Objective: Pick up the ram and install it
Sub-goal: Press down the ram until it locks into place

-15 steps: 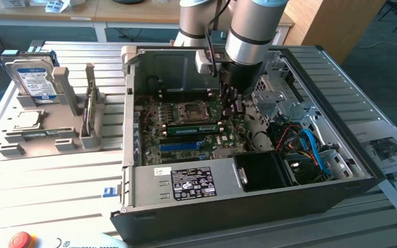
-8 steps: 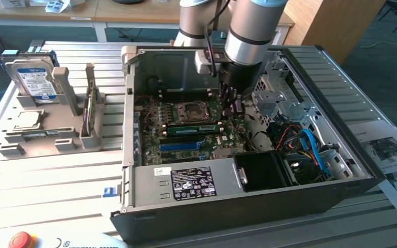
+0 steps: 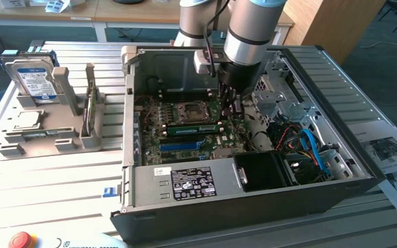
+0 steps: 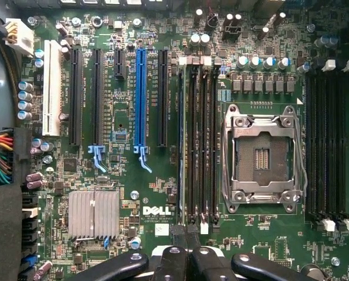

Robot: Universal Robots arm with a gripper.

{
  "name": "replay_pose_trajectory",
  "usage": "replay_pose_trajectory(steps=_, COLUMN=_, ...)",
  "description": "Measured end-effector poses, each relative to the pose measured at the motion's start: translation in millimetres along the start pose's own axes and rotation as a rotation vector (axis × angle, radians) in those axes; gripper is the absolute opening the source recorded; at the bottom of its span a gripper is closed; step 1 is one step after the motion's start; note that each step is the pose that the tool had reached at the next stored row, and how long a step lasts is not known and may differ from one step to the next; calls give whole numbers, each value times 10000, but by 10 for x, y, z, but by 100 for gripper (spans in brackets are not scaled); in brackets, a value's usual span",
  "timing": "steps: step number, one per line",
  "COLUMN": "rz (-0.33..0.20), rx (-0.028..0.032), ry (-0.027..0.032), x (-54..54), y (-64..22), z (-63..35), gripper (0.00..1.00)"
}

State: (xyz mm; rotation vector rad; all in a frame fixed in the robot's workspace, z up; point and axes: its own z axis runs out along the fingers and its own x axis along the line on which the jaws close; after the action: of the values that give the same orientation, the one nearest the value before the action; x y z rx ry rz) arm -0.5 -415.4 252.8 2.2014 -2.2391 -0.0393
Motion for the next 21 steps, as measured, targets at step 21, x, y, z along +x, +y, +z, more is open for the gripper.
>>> replay_pose_trajectory(steps=21, rz=-2, rx=11, ry=2, x=3, y=46, z=105, gripper=11)
